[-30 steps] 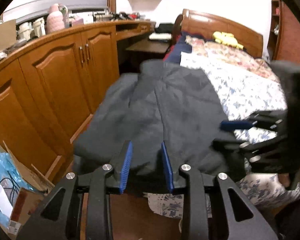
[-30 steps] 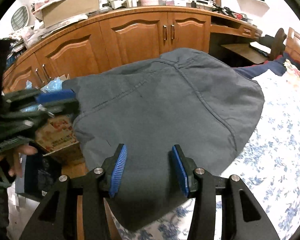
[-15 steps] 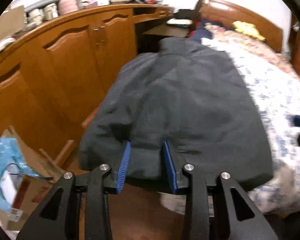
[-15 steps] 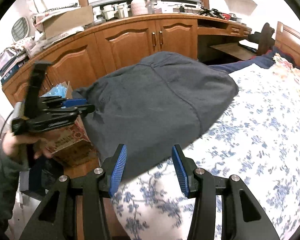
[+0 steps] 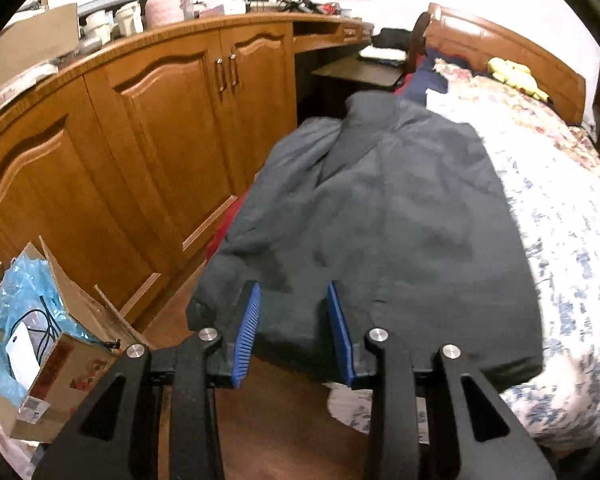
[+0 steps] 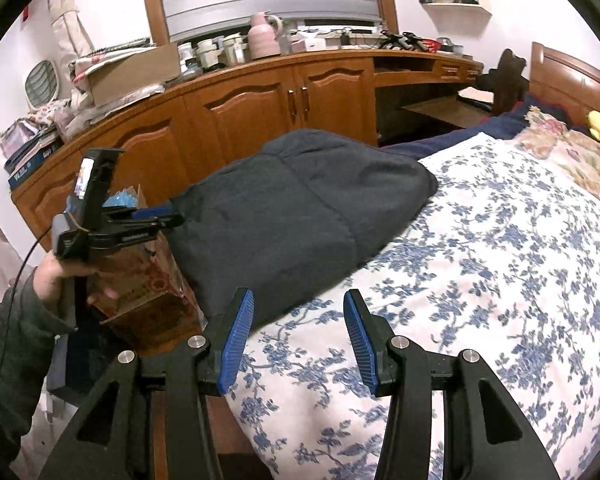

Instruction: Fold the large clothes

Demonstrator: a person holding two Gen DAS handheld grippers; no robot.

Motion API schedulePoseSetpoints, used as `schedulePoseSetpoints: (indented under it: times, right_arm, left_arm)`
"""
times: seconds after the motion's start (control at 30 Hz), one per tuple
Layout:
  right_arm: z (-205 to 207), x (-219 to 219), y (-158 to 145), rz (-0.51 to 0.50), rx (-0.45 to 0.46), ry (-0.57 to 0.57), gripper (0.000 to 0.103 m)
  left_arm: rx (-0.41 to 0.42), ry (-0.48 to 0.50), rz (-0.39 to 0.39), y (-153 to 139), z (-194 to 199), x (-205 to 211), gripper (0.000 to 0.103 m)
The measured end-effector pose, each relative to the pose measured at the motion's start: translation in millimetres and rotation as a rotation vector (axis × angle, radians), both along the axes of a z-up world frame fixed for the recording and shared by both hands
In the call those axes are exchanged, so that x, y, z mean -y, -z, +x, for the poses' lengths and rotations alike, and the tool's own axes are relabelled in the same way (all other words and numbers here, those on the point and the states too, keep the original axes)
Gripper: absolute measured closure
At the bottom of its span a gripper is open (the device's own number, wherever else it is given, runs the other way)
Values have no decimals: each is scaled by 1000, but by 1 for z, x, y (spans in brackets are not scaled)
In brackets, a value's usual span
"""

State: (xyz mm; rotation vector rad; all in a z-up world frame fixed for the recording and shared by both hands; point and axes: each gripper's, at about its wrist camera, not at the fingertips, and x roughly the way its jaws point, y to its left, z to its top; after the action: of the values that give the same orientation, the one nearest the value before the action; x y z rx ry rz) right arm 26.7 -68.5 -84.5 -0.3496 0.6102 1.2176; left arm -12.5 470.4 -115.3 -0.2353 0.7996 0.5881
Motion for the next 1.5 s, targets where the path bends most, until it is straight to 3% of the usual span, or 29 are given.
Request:
schedulePoseSetpoints:
  times: [0.17,0.53,0.7,1.0,1.5]
  right_arm:
    - [2,21,-5,12,7,44,51]
    - [-2,103,-22,65,54,166,22]
    - [-11,150,-30,89,88,235,21]
    - [-8,239,-31,105,101,421,20]
    - [-38,353,-33,122,91,688,20]
  left_arm:
    - [45,45,16,-28,7,34,67]
    - [120,256,94,-72,50,156,67]
    - [124,337,152,-78,73,222,67]
    - [155,487,113,-77,107,323,67]
    - [168,628,54,-70,127,433,67]
